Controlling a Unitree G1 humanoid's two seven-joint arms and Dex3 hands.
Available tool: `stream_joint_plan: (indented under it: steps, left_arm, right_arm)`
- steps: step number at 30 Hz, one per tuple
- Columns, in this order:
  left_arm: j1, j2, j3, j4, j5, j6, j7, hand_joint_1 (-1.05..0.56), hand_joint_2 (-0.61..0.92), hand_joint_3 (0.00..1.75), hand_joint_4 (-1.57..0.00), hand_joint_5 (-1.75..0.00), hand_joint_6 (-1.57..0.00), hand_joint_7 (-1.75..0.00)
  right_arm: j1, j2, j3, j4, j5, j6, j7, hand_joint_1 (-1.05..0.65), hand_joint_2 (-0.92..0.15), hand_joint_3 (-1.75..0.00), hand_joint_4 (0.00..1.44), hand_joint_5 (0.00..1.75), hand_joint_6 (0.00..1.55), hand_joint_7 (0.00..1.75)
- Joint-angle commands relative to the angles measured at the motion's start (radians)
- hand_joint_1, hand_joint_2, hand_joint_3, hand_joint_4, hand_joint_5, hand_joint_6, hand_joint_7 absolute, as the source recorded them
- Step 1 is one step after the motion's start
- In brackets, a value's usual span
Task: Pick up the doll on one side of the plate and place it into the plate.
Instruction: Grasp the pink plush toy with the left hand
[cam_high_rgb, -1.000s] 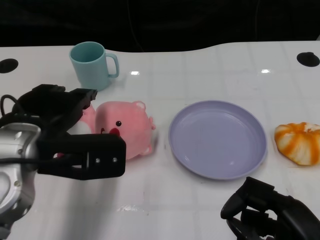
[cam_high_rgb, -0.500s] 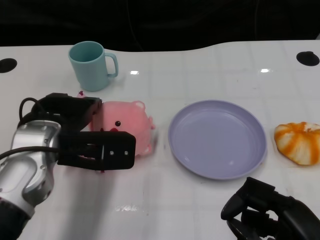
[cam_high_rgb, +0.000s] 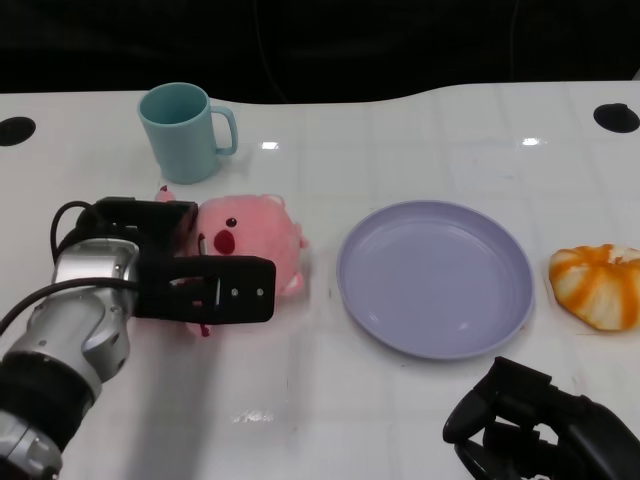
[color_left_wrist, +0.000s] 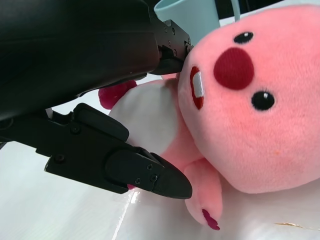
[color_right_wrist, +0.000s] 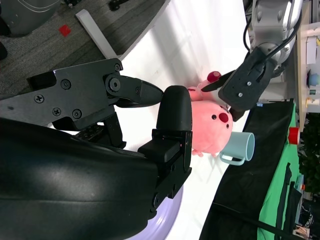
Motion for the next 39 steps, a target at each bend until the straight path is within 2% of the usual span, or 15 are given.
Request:
stream_joint_plan:
  steps: [1,10,16,17,18,20,22,25,26,27,28,32,34,37,39]
  left_arm:
    - [-0.016,-0.017,-0.018,0.104,-0.019,-0.022,0.025,-0.71,0.89,0.00,-0.04,-0.18,-0.18,0.00]
    - [-0.045,-0.068,-0.031,0.313,-0.057,-0.080,0.173,-0.59,0.86,0.00,-0.07,-0.17,-0.20,-0.01]
    - [-0.045,-0.083,-0.027,0.410,-0.093,-0.136,0.265,-0.24,0.91,0.04,-0.48,-0.19,-0.38,-0.03]
    - [-0.042,-0.082,-0.026,0.421,-0.099,-0.156,0.290,-0.21,0.92,0.08,-0.63,-0.36,-0.50,-0.05]
    - [-0.038,-0.080,-0.028,0.432,-0.102,-0.178,0.323,-0.20,0.92,0.11,-0.62,-0.79,-0.61,-0.04]
    - [-0.032,-0.079,-0.027,0.456,-0.110,-0.219,0.387,-0.28,0.91,0.07,-0.71,-1.35,-0.97,-0.09]
    - [-0.031,-0.079,-0.032,0.479,-0.109,-0.236,0.433,-0.33,0.89,0.02,-0.73,-1.54,-1.13,-0.09]
    - [-0.028,-0.070,-0.039,0.492,-0.104,-0.264,0.494,-0.33,0.92,0.17,-0.67,-1.68,-1.15,-0.07]
    - [-0.026,-0.066,-0.039,0.493,-0.105,-0.276,0.517,-0.32,0.92,0.22,-0.66,-1.71,-1.05,-0.38]
    - [-0.024,-0.063,-0.036,0.493,-0.109,-0.285,0.534,-0.31,0.92,0.26,-0.70,-1.73,-0.78,-1.11]
    - [-0.021,-0.061,-0.035,0.494,-0.111,-0.294,0.552,-0.30,0.92,0.28,-0.73,-1.74,-0.66,-1.42]
    - [-0.010,-0.047,-0.027,0.493,-0.116,-0.337,0.622,-0.25,0.92,0.31,-0.81,-1.75,-0.56,-1.72]
    - [-0.008,-0.045,-0.023,0.492,-0.120,-0.341,0.653,-0.26,0.92,0.30,-0.81,-1.75,-0.55,-1.72]
    - [-0.006,-0.044,-0.005,0.481,-0.140,-0.346,0.686,-0.27,0.92,0.29,-0.83,-1.75,-0.61,-1.53]
    - [-0.007,-0.043,0.005,0.470,-0.151,-0.348,0.694,-0.25,0.92,0.27,-0.84,-1.75,-0.56,-1.70]
  right_arm:
    - [0.009,-0.014,-0.014,-0.014,0.010,0.008,0.004,-0.31,-0.92,-0.50,0.67,1.75,0.47,1.66]
    - [0.018,-0.014,-0.017,-0.021,0.014,0.010,0.005,-0.31,-0.92,-0.49,0.67,1.75,0.47,1.66]
    - [0.020,-0.010,-0.011,-0.026,0.010,0.012,0.001,-0.32,-0.92,-0.49,0.67,1.75,0.48,1.66]
    - [0.020,-0.010,-0.010,-0.026,0.008,0.010,0.001,-0.32,-0.92,-0.49,0.67,1.75,0.48,1.66]
    - [0.020,-0.010,-0.010,-0.026,0.007,0.008,0.001,-0.32,-0.92,-0.49,0.67,1.75,0.48,1.66]
    - [0.020,-0.011,-0.008,-0.028,0.004,0.007,0.000,-0.32,-0.92,-0.49,0.67,1.75,0.48,1.66]
    - [0.021,-0.011,-0.007,-0.029,0.003,0.008,0.000,-0.32,-0.92,-0.49,0.67,1.75,0.48,1.66]
    - [0.019,-0.010,-0.007,-0.029,0.001,0.008,0.000,-0.33,-0.92,-0.49,0.68,1.75,0.48,1.66]
    - [0.018,-0.010,-0.007,-0.029,0.002,0.009,0.000,-0.33,-0.92,-0.49,0.68,1.75,0.49,1.66]
    - [0.017,-0.009,-0.007,-0.028,0.002,0.009,0.000,-0.33,-0.92,-0.49,0.68,1.75,0.49,1.66]
    - [0.016,-0.009,-0.008,-0.027,0.004,0.009,0.001,-0.33,-0.92,-0.49,0.68,1.75,0.49,1.65]
    - [0.011,-0.011,-0.011,-0.026,0.007,0.013,0.003,-0.32,-0.92,-0.49,0.68,1.75,0.49,1.65]
    - [0.008,-0.012,-0.015,-0.025,0.009,0.017,0.004,-0.32,-0.92,-0.49,0.68,1.75,0.49,1.65]
    - [0.003,-0.014,-0.024,-0.017,0.015,0.016,0.008,-0.31,-0.92,-0.49,0.68,1.75,0.49,1.65]
    - [-0.002,-0.013,-0.028,-0.009,0.017,0.014,0.009,-0.31,-0.92,-0.49,0.68,1.75,0.49,1.65]
